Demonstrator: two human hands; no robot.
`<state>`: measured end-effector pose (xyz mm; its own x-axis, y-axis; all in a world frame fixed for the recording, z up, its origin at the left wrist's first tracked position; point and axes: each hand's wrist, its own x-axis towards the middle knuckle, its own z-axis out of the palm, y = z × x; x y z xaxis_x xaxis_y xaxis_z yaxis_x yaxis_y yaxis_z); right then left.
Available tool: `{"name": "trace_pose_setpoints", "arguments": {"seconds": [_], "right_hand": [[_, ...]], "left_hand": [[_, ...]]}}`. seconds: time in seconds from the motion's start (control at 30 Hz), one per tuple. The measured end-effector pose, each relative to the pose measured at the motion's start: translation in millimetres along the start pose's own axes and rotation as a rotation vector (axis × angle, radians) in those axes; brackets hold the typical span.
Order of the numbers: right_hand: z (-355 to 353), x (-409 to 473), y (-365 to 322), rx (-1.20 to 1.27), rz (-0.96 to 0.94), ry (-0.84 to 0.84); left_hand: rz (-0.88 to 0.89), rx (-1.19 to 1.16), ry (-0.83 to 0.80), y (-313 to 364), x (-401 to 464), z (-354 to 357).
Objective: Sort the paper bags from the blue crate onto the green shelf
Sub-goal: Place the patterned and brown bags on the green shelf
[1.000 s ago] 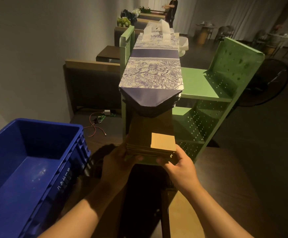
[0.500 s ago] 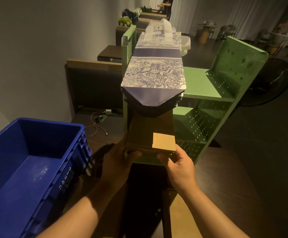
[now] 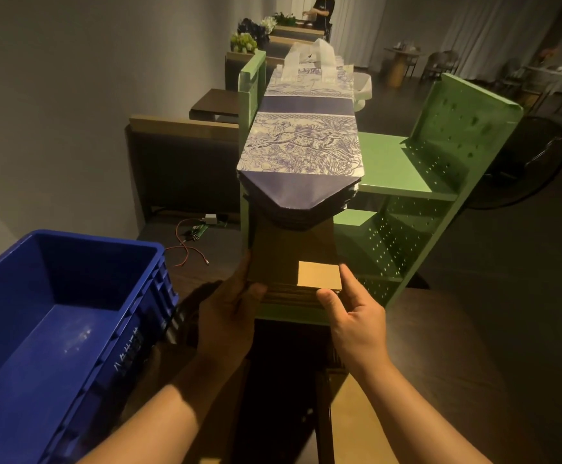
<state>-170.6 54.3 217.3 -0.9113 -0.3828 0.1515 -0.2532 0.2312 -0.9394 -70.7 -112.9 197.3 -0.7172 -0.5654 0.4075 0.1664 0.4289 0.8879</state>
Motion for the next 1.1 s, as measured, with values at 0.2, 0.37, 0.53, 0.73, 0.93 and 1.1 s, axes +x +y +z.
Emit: {"name": "trace_pose_setpoints", "arguments": {"seconds": [0.2,0.37,0.53,0.73,0.93,1.1], "right_hand": [[0.1,4.8,5.8,-0.021,0.042,0.003],[1.5,5.2,1.4,0.018,0.052,0.005],[9.1,-10.9,8.8,0.109,0.105,0.073],[15.1,-17.7,13.6,0.234,0.132,-0.024],[12.7,-17.4,14.7,0.17,0.116,-0.077],[9.0,-5.9,2.0,0.282,0.202,0.128]], "left_hand": [[-0.016,0.035,-0.069,1.9,1.0,-2.9],[-0.06,0.077,-0.047,-3.7,5.2,-2.2],[-0.155,0.09,-0.178,-13.4,0.2,-5.4],[-0.151,0.208,-0.123,-17.6,3.5,-3.6],[-0.132,0.197,-0.134,-21.0,2.0,-5.5],[-0.041,-0.107,-0.026,-12.0,-3.5,0.5]]}}
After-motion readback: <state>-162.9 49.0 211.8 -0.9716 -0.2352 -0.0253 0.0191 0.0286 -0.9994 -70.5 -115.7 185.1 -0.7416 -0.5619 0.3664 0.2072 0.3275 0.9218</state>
